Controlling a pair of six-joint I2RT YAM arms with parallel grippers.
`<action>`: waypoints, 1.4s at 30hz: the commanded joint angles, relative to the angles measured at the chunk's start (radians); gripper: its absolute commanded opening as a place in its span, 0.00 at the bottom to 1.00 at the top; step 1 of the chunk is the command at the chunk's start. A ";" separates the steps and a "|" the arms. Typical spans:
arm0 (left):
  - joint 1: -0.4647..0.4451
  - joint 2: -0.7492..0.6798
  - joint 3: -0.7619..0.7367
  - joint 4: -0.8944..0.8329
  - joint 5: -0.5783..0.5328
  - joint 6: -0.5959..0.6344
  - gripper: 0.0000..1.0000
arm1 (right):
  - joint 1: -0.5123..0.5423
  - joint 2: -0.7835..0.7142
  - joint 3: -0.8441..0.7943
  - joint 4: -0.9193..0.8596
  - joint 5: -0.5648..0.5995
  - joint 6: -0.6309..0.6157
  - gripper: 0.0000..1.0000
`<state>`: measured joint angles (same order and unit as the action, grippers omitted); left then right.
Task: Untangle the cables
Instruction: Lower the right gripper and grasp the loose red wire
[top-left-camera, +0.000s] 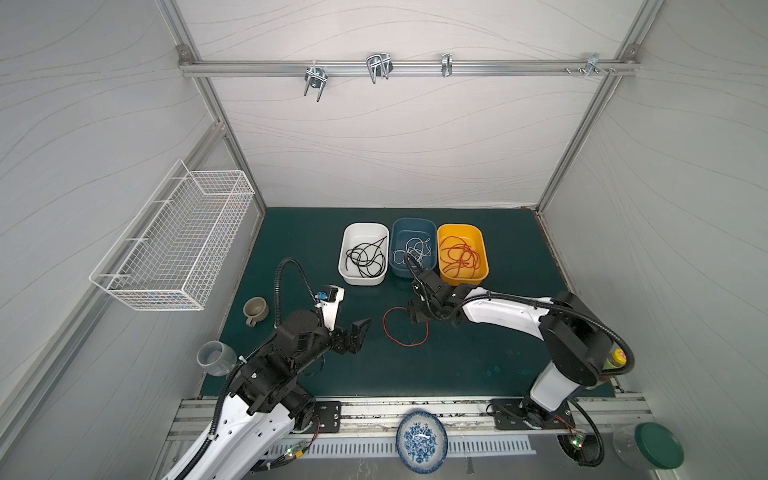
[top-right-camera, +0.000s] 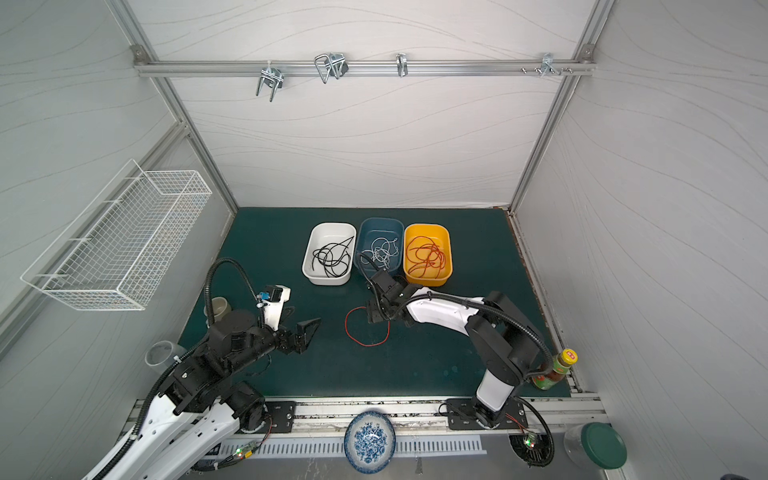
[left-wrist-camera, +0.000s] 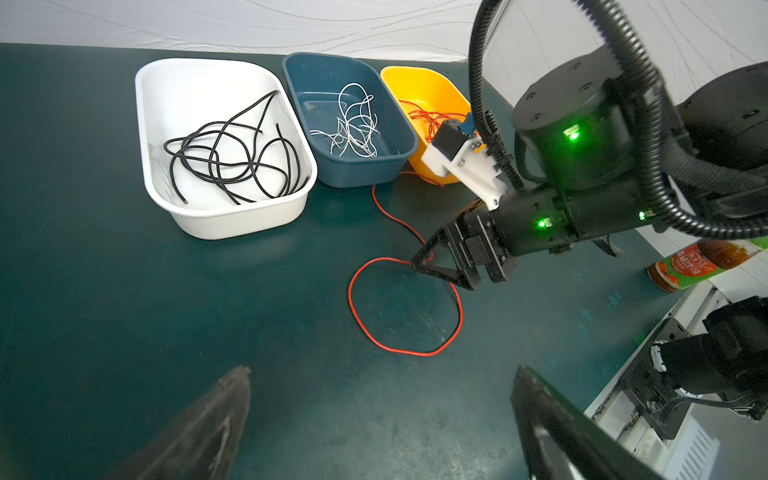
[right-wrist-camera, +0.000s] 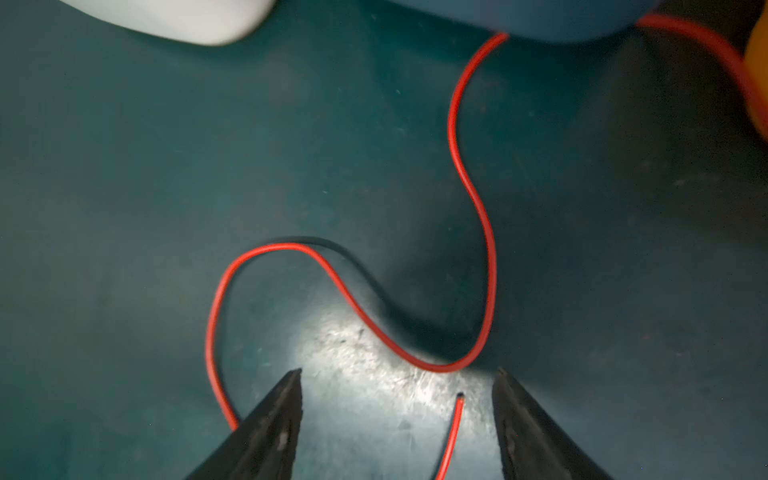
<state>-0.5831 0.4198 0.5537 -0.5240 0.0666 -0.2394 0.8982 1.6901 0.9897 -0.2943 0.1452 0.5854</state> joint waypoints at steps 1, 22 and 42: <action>-0.004 0.002 0.012 0.037 -0.003 0.007 0.99 | -0.008 0.028 0.007 -0.015 0.004 0.035 0.72; -0.003 0.022 0.016 0.032 -0.013 0.006 0.99 | -0.109 0.104 -0.018 0.040 -0.139 0.150 0.57; -0.003 0.020 0.021 0.029 -0.021 0.005 0.99 | -0.102 0.171 0.049 -0.065 -0.041 0.082 0.26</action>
<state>-0.5835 0.4404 0.5537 -0.5243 0.0593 -0.2394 0.7925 1.8053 1.0500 -0.3000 0.0834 0.6785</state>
